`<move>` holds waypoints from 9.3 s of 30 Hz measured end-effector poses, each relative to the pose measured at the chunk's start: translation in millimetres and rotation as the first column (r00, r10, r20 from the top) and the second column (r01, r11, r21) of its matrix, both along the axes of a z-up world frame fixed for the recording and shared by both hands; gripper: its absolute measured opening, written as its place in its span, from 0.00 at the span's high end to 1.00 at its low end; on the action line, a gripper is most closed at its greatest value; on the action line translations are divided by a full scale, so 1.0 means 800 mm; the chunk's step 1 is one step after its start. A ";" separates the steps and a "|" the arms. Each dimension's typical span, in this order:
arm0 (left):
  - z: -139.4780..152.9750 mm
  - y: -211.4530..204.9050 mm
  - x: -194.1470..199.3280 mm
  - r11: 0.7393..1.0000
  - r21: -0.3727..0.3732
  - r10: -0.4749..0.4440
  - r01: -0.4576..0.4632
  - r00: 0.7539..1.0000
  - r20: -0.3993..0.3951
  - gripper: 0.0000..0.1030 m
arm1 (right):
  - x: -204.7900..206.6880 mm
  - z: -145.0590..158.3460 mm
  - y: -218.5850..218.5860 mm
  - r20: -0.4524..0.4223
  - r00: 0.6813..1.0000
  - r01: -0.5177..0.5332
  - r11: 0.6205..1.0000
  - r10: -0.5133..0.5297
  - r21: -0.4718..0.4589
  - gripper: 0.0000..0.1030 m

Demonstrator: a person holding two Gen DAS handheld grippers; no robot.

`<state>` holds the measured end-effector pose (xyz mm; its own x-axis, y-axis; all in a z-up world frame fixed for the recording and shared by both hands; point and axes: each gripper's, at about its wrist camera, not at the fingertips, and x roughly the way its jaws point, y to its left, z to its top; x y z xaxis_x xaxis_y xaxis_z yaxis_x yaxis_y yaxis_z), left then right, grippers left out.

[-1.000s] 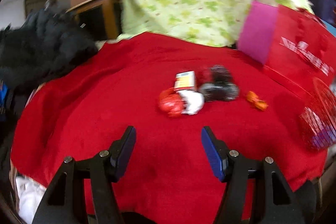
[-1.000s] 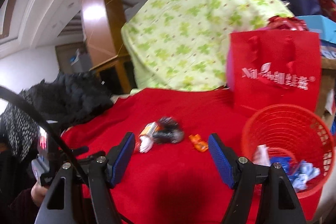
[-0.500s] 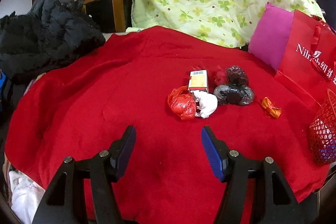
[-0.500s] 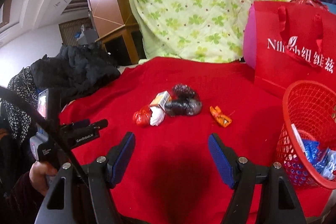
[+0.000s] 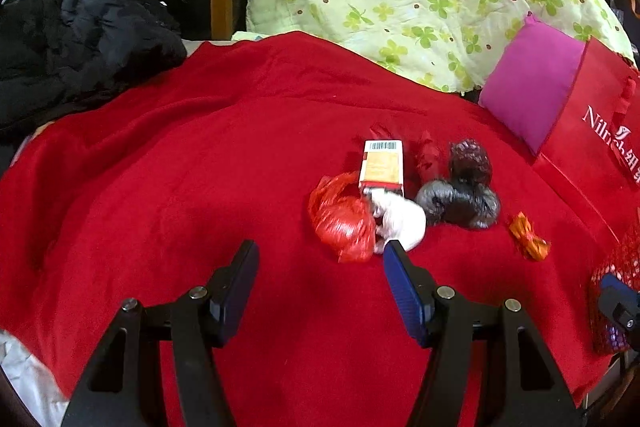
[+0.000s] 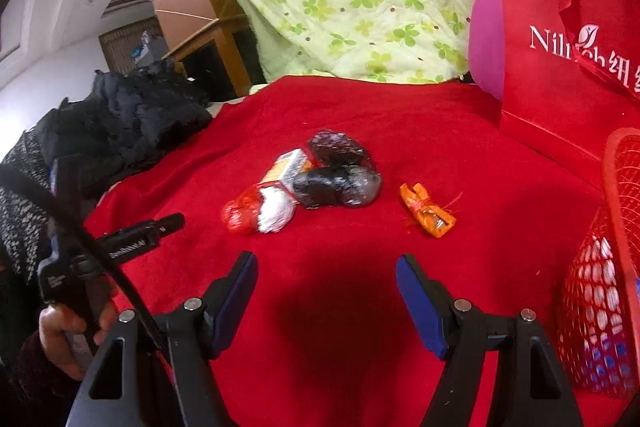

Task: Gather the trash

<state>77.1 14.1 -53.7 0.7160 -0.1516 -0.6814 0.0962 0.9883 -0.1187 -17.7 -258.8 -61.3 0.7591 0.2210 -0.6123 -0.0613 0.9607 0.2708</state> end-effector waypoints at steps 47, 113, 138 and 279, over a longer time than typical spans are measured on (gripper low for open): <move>-0.003 -0.013 0.017 0.996 -0.071 -0.057 0.058 0.998 0.009 0.56 | 0.094 -0.064 -0.069 -0.110 0.991 0.088 0.993 -0.079 0.080 0.68; 0.110 -0.125 -0.182 0.960 0.186 -0.241 0.208 0.953 0.183 0.56 | -0.142 0.084 -0.030 0.134 0.991 0.003 0.996 -0.015 0.088 0.67; 0.070 -0.093 -0.159 0.976 0.147 -0.176 0.163 0.981 0.084 0.56 | -0.114 -0.058 -0.025 -0.255 0.964 -0.085 0.996 0.079 -0.012 0.67; 0.073 -0.091 -0.096 0.977 0.103 -0.198 0.187 0.973 0.115 0.25 | -0.222 0.133 -0.150 0.330 0.917 0.209 0.975 -0.224 0.080 0.43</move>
<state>-0.1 -58.7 4.9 0.7593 -0.2366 -0.6062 0.2940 0.9558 -0.0048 -195.0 -378.9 45.0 0.9502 0.0478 -0.3079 0.0531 0.9489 0.3112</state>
